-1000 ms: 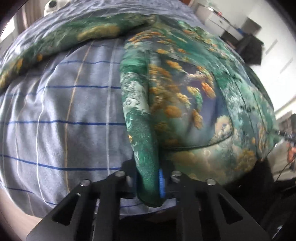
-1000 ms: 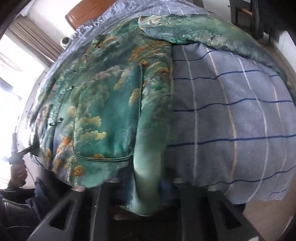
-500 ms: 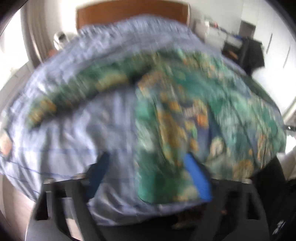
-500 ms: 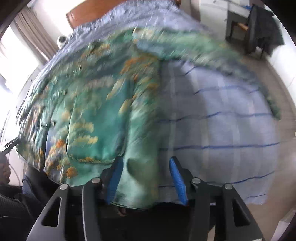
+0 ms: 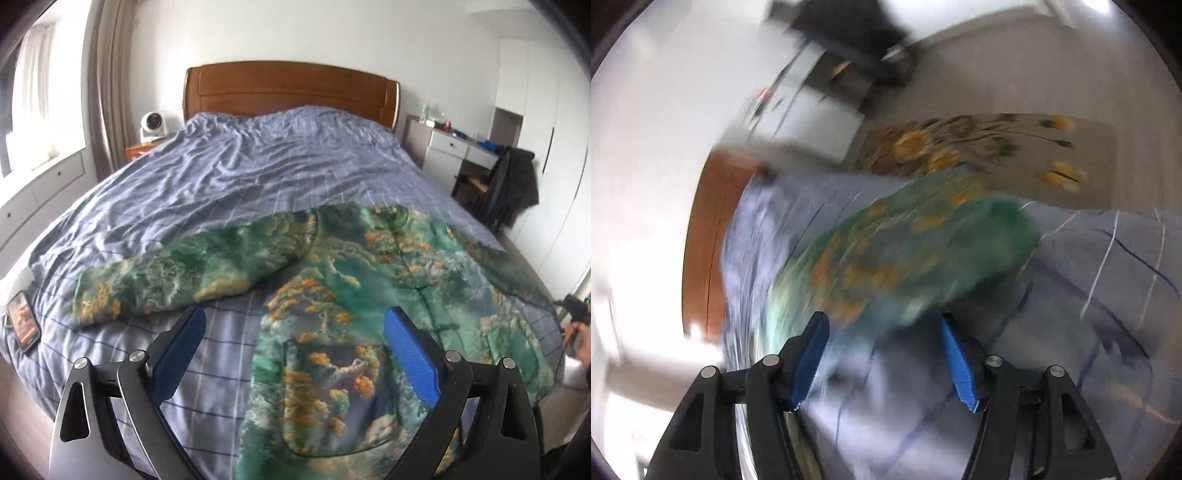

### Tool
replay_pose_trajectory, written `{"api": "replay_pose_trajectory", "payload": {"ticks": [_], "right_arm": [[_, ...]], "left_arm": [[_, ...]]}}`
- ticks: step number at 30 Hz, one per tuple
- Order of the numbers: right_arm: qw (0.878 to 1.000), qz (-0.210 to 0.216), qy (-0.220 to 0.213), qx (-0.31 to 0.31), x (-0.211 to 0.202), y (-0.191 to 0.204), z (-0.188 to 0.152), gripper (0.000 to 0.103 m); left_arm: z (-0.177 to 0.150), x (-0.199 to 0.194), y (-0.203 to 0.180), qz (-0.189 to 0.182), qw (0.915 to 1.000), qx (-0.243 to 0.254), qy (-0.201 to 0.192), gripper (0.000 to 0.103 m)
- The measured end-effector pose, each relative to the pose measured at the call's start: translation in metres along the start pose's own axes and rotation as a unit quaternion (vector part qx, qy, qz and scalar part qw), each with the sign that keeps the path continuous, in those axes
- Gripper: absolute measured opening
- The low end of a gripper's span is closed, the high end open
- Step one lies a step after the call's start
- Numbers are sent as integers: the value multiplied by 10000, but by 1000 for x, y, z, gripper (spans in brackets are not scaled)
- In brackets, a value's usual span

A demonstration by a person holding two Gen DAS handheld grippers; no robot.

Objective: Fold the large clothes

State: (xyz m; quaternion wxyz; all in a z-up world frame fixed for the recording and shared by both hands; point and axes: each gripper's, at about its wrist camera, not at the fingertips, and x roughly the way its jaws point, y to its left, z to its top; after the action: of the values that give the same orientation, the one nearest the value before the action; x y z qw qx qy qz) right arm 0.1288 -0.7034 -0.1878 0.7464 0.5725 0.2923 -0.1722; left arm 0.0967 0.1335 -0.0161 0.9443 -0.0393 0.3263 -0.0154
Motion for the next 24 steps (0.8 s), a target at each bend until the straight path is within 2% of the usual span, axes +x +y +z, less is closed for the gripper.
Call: {"api": "replay_pose_trajectory", "payload": {"ticks": [2, 3, 4, 6, 8, 10, 11, 13, 14, 15, 17, 21, 22, 23, 24], "right_arm": [[9976, 14, -323, 610, 14, -14, 11, 61], [9963, -13, -464, 719, 18, -15, 14, 43], [9963, -116, -579, 629, 19, -10, 16, 19], [9959, -250, -858, 167, 12, 15, 12, 12], [9910, -75, -1117, -728, -3, 63, -2, 11], [9758, 144, -1220, -1810, -23, 117, -24, 11], [9631, 250, -1229, -2380, -31, 146, -40, 11], [9293, 410, -1194, -3472, -43, 202, -81, 11], [9155, 464, -1172, -3821, -46, 219, -95, 11], [8874, 563, -1088, -4444, -48, 248, -127, 11], [8474, 638, -910, -5192, -45, 282, -176, 11], [7795, 513, -279, -6237, -5, 314, -266, 11], [7687, 459, -149, -6378, 2, 315, -282, 11], [7529, 357, 98, -6571, 21, 315, -306, 11], [7453, 305, 324, -6652, 32, 307, -327, 11]], "left_arm": [[-6, 3, -3, 60, 9999, 17, 106, 97], [-10, 2, -4, 99, 9998, 31, 156, 97], [-12, 2, -5, 124, 9997, 64, 180, 97], [-18, -1, -6, 207, 9994, 198, 187, 97], [-23, -2, -8, 321, 9986, 368, 205, 97], [-24, 6, -10, 326, 9978, 484, 310, 98], [-24, 10, -12, 298, 9977, 496, 354, 97], [-20, 18, -17, 209, 9978, 486, 395, 97], [-16, 22, -21, 118, 9982, 450, 377, 97], [-13, 25, -24, 24, 9985, 416, 363, 97], [-6, 31, -32, -245, 9985, 333, 357, 97], [0, 43, -48, -589, 9970, 309, 401, 97], [0, 48, -52, -642, 9964, 316, 450, 97], [-1, 53, -55, -692, 9958, 311, 509, 97], [-2, 56, -57, -729, 9953, 296, 566, 97]]}}
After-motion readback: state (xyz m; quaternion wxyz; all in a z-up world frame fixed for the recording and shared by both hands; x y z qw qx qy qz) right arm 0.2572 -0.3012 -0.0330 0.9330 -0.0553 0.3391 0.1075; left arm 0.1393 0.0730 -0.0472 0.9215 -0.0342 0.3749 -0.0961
